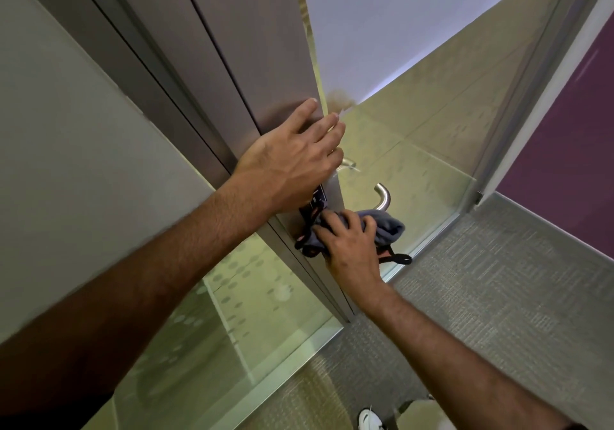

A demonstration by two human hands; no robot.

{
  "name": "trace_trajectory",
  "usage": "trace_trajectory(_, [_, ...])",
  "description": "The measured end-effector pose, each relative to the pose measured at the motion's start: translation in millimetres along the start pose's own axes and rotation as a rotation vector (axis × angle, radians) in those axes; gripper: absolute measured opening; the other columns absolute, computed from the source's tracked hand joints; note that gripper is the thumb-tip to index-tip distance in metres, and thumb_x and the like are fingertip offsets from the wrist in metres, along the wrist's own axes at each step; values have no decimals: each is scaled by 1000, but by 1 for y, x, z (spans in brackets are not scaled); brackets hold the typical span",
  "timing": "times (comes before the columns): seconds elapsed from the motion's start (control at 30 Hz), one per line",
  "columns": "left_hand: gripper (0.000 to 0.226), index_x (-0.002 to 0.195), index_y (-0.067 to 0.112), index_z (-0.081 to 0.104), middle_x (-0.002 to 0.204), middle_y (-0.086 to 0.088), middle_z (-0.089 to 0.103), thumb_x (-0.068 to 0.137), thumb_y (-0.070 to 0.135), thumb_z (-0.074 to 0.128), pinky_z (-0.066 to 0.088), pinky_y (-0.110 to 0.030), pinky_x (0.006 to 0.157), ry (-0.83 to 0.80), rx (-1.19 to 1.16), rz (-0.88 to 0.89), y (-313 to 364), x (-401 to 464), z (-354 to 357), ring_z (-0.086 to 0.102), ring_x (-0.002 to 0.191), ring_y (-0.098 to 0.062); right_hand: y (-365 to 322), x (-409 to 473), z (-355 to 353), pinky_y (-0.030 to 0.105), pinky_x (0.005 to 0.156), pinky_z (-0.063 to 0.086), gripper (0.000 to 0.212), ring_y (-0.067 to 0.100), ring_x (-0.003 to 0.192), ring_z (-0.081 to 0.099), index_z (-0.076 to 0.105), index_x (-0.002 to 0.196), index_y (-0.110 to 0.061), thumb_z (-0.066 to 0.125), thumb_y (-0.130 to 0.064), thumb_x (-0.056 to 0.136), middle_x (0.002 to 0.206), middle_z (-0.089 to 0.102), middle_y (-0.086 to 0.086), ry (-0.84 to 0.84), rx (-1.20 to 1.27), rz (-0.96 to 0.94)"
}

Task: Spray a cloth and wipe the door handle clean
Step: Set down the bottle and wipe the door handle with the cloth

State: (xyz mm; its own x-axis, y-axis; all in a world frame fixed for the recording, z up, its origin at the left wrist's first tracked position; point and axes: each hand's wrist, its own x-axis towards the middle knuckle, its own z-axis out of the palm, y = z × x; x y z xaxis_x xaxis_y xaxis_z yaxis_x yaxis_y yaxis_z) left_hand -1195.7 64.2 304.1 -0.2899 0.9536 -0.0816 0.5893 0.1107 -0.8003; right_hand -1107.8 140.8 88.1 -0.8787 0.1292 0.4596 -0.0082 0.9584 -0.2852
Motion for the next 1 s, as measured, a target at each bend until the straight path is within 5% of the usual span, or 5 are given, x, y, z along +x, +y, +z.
trace_trajectory(0.13, [59,145,15,48,164,-19,30,92,40,48,10,-58,123,-20,-10,0,0,1,0,28,153,-32,14,4,-12,46,80,31,58,31,106,47,63,119,-27,79,-14,65,127,52,1,-45,-89,-87])
trace_trajectory(0.37, [55,143,16,50,163,-19,31,92,36,44,9,-57,124,-17,-27,-9,0,-1,-1,29,153,-32,5,11,-14,43,78,38,68,27,101,55,63,122,-23,88,-9,61,111,66,1,-40,54,294])
trace_trajectory(0.57, [55,146,16,48,165,-18,29,93,33,44,7,-57,124,-37,-42,-20,0,1,-2,26,154,-31,33,27,-28,41,76,33,43,28,105,47,65,116,-26,80,-21,76,110,63,0,-160,-88,254])
trace_trajectory(0.73, [55,142,16,52,163,-17,34,91,28,35,11,-56,124,-14,-23,-24,0,0,-5,30,152,-30,60,35,-31,42,83,36,46,27,106,45,65,122,-25,65,-3,82,120,62,-2,28,227,411])
trace_trajectory(1.0, [61,146,13,47,161,-16,37,90,34,37,13,-55,124,-9,16,-15,0,1,-2,34,150,-30,32,9,-20,43,81,34,60,27,114,53,64,127,-30,85,-23,71,124,64,-5,-75,4,-26])
